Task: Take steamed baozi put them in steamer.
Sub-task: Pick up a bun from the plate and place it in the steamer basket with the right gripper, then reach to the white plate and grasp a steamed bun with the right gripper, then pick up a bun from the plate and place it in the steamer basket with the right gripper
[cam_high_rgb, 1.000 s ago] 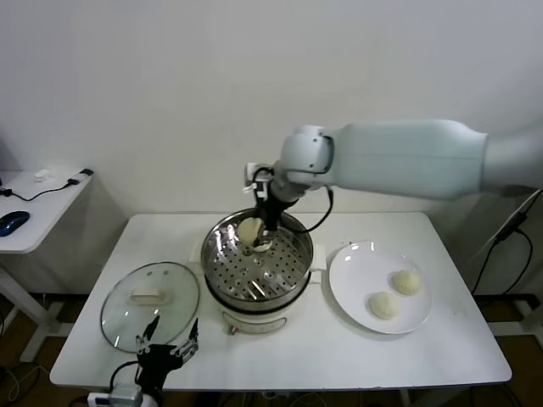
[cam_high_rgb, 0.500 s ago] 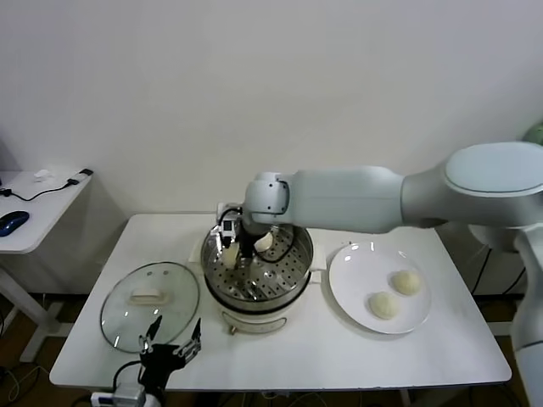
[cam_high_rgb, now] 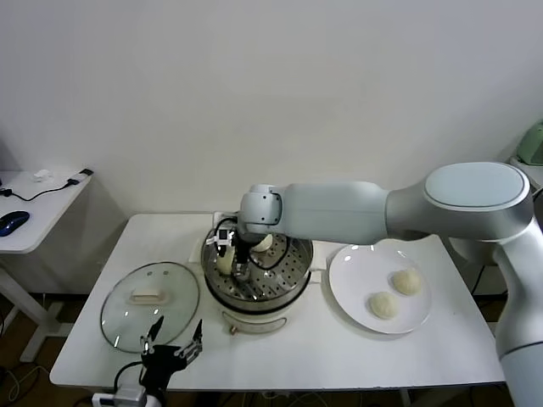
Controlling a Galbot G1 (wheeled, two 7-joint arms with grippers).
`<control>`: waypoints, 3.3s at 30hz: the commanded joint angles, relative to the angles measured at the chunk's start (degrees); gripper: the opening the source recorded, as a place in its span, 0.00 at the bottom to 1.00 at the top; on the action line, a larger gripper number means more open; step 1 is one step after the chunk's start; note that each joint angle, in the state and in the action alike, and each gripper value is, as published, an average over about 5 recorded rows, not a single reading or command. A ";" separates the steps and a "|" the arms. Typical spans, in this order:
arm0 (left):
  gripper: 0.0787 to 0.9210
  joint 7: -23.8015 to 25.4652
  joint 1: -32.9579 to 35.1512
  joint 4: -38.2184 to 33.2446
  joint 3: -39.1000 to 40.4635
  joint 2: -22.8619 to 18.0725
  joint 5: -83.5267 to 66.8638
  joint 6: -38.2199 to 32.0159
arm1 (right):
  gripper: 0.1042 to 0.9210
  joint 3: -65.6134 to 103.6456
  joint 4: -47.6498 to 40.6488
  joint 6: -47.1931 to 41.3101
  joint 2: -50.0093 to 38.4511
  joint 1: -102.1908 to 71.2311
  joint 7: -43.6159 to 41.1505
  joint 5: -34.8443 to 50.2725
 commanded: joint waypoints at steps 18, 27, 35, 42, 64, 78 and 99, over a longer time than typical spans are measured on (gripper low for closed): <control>0.88 0.17 -0.63 -0.36 -0.15 0.10 -0.03 0.35 | 0.88 -20.79 16.00 19.50 -41.00 26.22 -27.24 -13.41; 0.88 0.19 -0.90 0.05 -0.60 -0.28 0.15 0.78 | 0.88 -16.44 17.20 16.73 -49.17 10.42 -23.78 -26.21; 0.88 0.15 -0.43 0.45 -0.75 -0.43 0.34 0.66 | 0.88 -7.09 13.14 12.95 -48.07 -4.17 -19.59 -30.12; 0.88 0.15 -0.59 0.81 -0.51 -0.34 0.27 0.60 | 0.88 -0.46 9.40 10.31 -45.72 -12.44 -16.76 -30.75; 0.88 0.12 -0.14 0.50 -0.39 -0.20 0.62 0.59 | 0.78 7.84 3.81 7.25 -41.84 -20.06 -14.28 -31.78; 0.88 0.16 -0.02 0.21 0.14 -0.47 1.42 0.16 | 0.66 2.95 5.87 14.55 -43.25 -1.88 -21.16 -31.15; 0.88 0.08 0.81 -1.09 -0.13 -0.19 1.49 -0.05 | 0.66 -2.10 11.91 52.31 -10.91 22.99 -28.97 -25.66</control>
